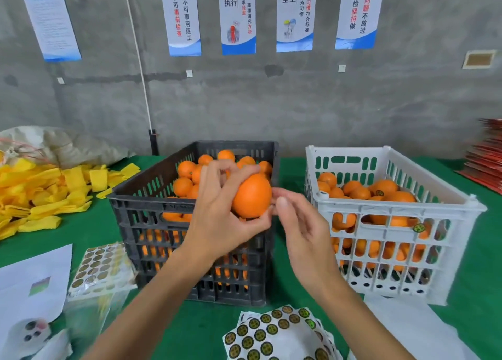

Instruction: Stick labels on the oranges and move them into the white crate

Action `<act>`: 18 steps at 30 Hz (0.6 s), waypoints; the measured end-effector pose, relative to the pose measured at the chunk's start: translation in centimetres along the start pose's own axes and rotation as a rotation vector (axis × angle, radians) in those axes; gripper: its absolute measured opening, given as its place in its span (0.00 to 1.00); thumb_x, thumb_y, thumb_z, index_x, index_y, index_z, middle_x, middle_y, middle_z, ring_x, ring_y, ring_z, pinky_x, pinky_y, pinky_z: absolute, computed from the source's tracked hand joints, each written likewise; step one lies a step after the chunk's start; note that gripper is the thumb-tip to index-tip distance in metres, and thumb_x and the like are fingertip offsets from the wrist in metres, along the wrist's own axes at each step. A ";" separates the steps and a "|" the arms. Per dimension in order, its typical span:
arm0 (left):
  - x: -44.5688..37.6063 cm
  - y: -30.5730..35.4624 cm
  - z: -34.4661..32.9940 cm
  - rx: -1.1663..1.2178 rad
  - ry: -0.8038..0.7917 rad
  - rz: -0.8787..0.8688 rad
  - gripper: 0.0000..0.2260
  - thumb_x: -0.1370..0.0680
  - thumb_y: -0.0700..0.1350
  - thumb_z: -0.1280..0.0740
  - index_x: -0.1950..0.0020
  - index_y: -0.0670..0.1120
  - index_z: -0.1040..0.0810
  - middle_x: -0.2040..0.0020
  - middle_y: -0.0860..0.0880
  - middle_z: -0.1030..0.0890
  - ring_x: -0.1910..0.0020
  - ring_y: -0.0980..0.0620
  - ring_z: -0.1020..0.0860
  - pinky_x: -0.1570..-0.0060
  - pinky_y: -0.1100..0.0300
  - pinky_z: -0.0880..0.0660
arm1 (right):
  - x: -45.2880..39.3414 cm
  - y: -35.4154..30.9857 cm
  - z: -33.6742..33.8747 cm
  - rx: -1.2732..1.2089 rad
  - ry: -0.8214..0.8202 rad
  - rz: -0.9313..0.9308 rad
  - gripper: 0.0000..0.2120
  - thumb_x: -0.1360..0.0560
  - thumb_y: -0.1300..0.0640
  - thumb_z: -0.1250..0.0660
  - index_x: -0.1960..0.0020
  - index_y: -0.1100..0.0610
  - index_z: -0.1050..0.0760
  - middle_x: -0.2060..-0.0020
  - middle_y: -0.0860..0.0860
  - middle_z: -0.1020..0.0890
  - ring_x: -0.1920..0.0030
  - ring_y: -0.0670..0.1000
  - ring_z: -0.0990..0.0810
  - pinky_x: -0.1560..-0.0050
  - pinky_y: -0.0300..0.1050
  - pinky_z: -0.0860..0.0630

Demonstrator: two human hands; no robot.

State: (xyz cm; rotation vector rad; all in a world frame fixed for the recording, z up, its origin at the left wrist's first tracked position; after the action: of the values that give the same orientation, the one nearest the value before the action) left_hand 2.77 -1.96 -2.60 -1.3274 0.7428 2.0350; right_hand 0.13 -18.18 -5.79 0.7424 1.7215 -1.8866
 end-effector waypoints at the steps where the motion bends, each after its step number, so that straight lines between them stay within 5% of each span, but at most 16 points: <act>1: 1.3 0.7 -0.2 0.025 0.029 -0.019 0.31 0.30 0.54 0.19 0.30 0.48 0.23 0.39 0.45 0.31 0.38 0.47 0.29 0.38 0.60 0.31 | 1.2 0.2 0.6 0.034 0.010 0.039 0.16 0.18 0.38 0.38 0.36 0.45 0.22 0.44 0.45 0.17 0.41 0.48 0.18 0.43 0.37 0.22; 4: 5.9 2.3 -1.8 0.095 -0.048 -0.027 0.32 0.28 0.59 0.22 0.28 0.50 0.26 0.38 0.48 0.31 0.41 0.46 0.27 0.40 0.59 0.28 | 4.5 2.8 2.6 0.094 0.047 0.043 0.13 0.18 0.39 0.38 0.47 0.46 0.22 0.54 0.45 0.17 0.52 0.47 0.17 0.53 0.33 0.24; 7: 11.6 2.6 -3.7 0.224 -0.262 0.071 0.34 0.29 0.61 0.21 0.27 0.53 0.27 0.35 0.50 0.30 0.37 0.50 0.26 0.39 0.62 0.27 | 7.4 7.6 4.7 0.213 -0.063 -0.167 0.15 0.16 0.41 0.41 0.55 0.46 0.20 0.60 0.44 0.17 0.57 0.45 0.18 0.54 0.36 0.24; 10: 16.9 1.8 -5.2 0.417 -0.478 0.403 0.31 0.29 0.64 0.21 0.29 0.62 0.27 0.32 0.58 0.31 0.34 0.56 0.26 0.42 0.67 0.25 | 11.0 13.1 6.4 0.435 -0.375 -0.426 0.10 0.17 0.46 0.37 0.39 0.43 0.19 0.42 0.38 0.18 0.40 0.39 0.21 0.36 0.47 0.24; 13: 19.8 1.0 -6.5 0.565 -0.618 0.755 0.29 0.31 0.71 0.24 0.33 0.65 0.23 0.38 0.63 0.26 0.39 0.59 0.23 0.46 0.62 0.22 | 12.4 15.0 6.4 0.668 -0.681 -0.388 0.21 0.18 0.40 0.39 0.29 0.46 0.25 0.28 0.36 0.29 0.28 0.36 0.35 0.25 0.46 0.35; 18: 20.2 0.6 -7.3 0.693 -0.515 0.968 0.27 0.29 0.78 0.35 0.40 0.62 0.17 0.45 0.55 0.15 0.47 0.57 0.17 0.50 0.66 0.23 | 12.4 14.5 5.4 0.728 -0.840 -0.314 0.35 0.26 0.22 0.44 0.25 0.38 0.31 0.24 0.30 0.38 0.24 0.36 0.45 0.23 0.43 0.46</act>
State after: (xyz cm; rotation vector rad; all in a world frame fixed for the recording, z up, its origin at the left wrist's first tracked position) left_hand 0.15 -4.12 -23.83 0.0212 1.8230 2.2590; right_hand 0.26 -24.80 -24.51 -0.1561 0.6389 -2.5439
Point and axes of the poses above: each hand's wrist, its own x-axis away from the middle knuckle, its own z-axis out of the back of the hand, y = z × x, the point moved 3 cm from there along -x, towards the middle knuckle
